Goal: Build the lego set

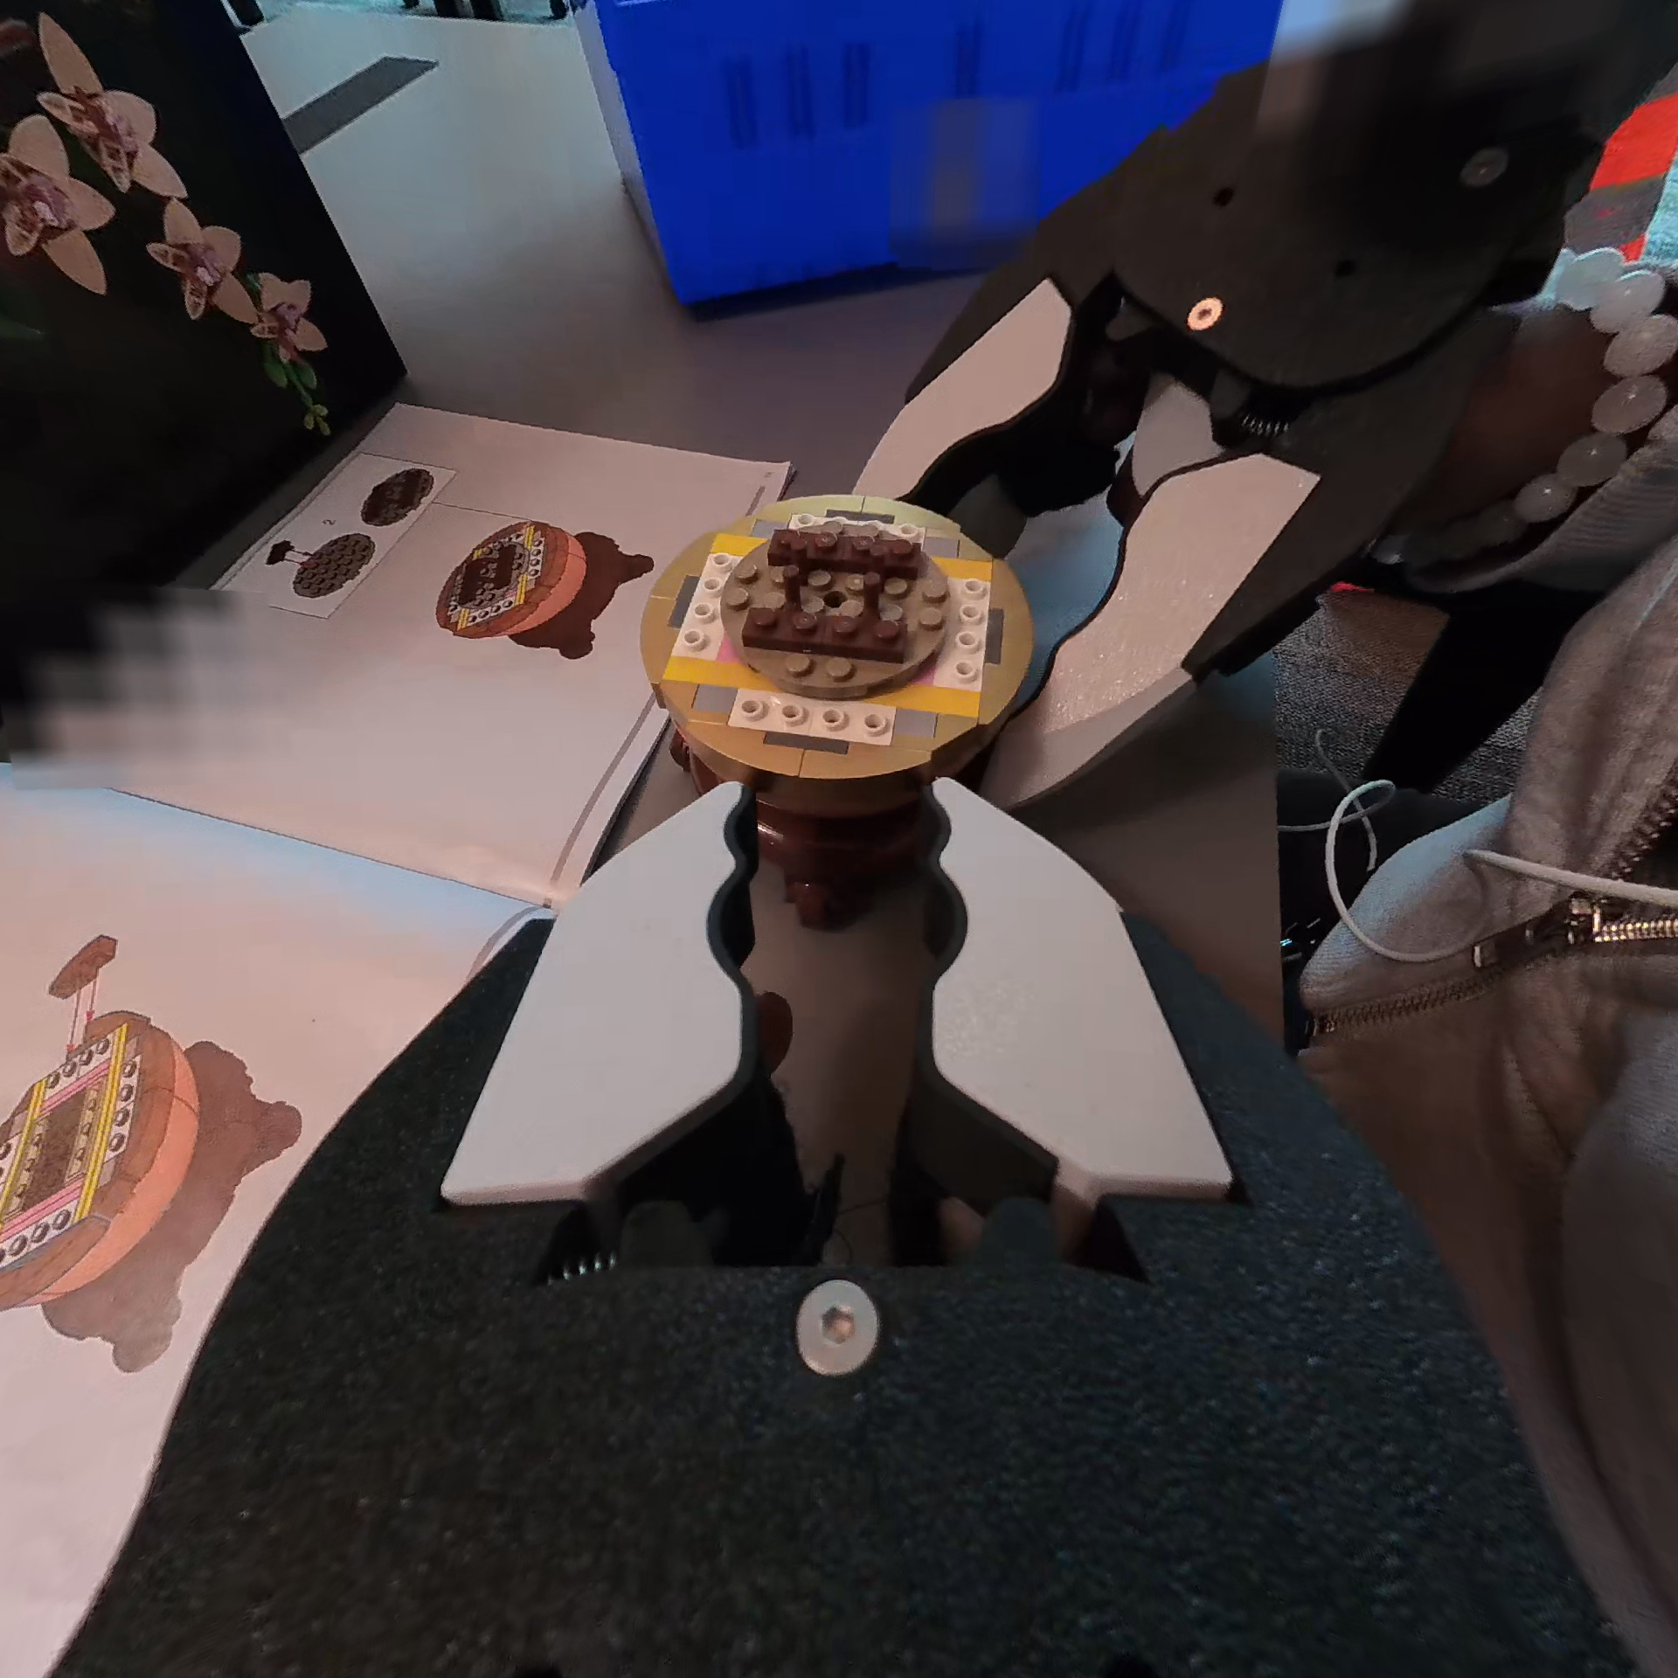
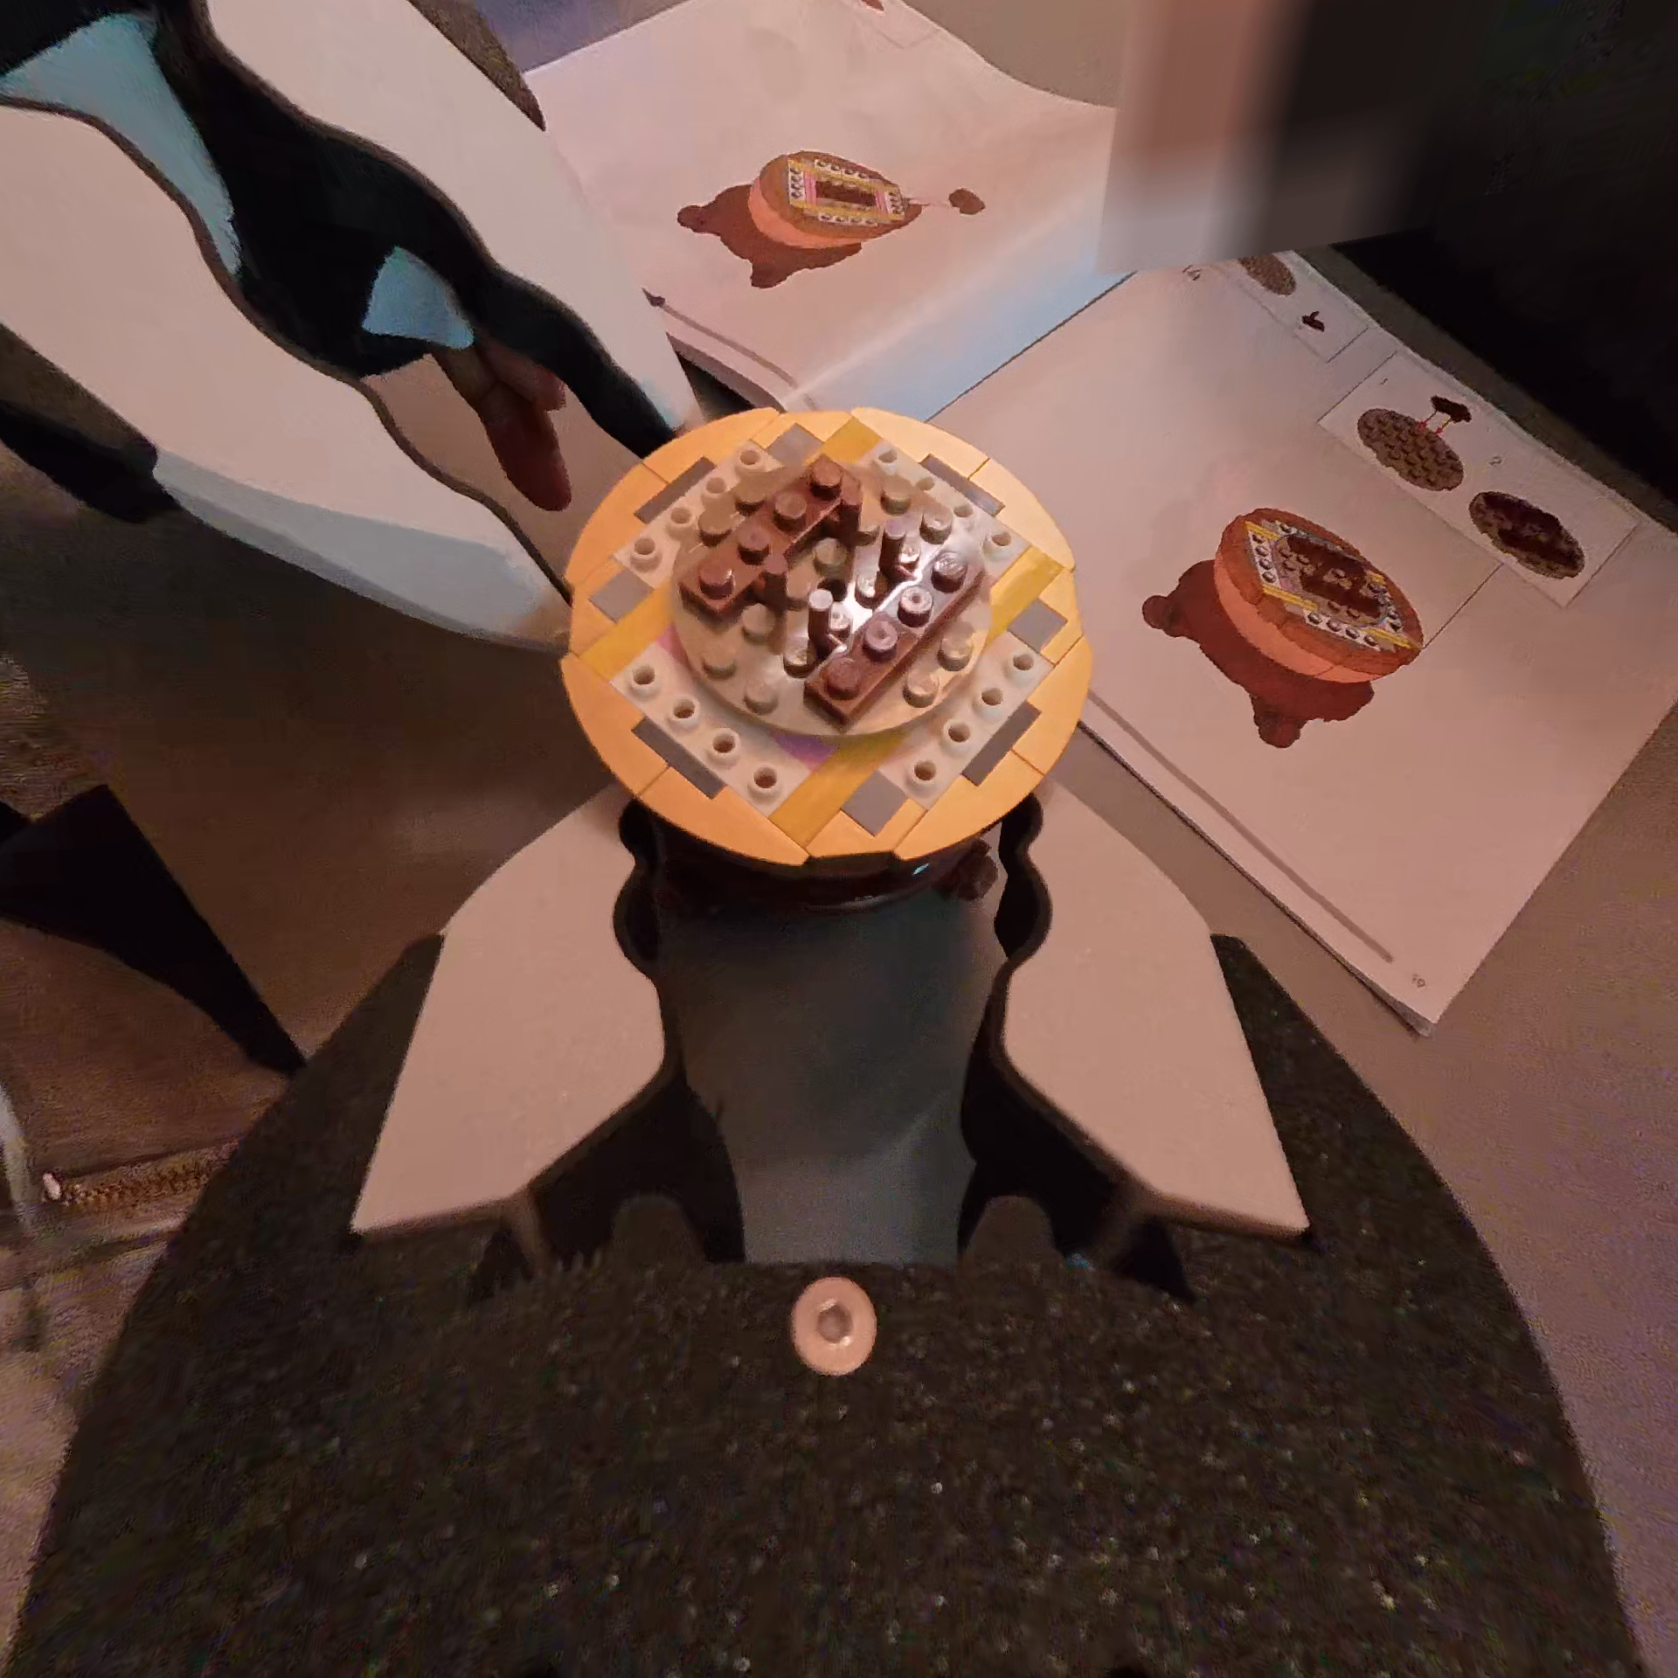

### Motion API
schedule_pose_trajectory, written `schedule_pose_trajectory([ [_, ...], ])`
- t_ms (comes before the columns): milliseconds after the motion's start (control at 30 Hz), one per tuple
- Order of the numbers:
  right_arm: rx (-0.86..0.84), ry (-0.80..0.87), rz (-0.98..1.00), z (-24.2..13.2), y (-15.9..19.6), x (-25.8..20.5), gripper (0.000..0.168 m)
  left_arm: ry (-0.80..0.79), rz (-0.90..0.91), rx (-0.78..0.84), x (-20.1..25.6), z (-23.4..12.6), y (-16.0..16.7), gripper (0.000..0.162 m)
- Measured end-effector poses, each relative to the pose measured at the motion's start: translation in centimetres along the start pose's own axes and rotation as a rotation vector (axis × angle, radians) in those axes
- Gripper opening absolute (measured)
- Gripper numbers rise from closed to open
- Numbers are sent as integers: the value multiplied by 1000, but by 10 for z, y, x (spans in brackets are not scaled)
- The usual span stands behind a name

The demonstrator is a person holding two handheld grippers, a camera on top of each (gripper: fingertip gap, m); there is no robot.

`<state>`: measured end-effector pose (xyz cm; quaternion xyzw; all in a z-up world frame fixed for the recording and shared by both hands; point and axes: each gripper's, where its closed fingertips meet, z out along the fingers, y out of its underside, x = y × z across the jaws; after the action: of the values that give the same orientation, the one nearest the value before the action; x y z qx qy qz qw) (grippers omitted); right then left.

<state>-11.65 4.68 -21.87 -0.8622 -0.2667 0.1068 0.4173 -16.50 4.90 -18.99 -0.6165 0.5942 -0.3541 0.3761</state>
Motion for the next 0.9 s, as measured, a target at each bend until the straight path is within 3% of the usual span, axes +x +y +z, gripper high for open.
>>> schedule_pose_trajectory([
  [333,-1,0,100,-10,-5,-5,75,-58,-41,-45,-9,-6,5,34],
  [467,8,121,107,-47,-20,24,84,-351,-171,-155,-44,-40,1,59],
  [567,56,231,75,-65,-52,47,116,-611,-195,-239,-75,-72,-5,86],
  [667,85,354,58,-77,-79,64,140,-735,-239,-227,-86,-87,-20,107],
  [767,76,460,62,-82,-87,81,139,-815,-301,-161,-92,-93,-28,117],
  [900,34,426,96,-76,-79,81,135,-904,-341,-118,-104,-106,-25,122],
])
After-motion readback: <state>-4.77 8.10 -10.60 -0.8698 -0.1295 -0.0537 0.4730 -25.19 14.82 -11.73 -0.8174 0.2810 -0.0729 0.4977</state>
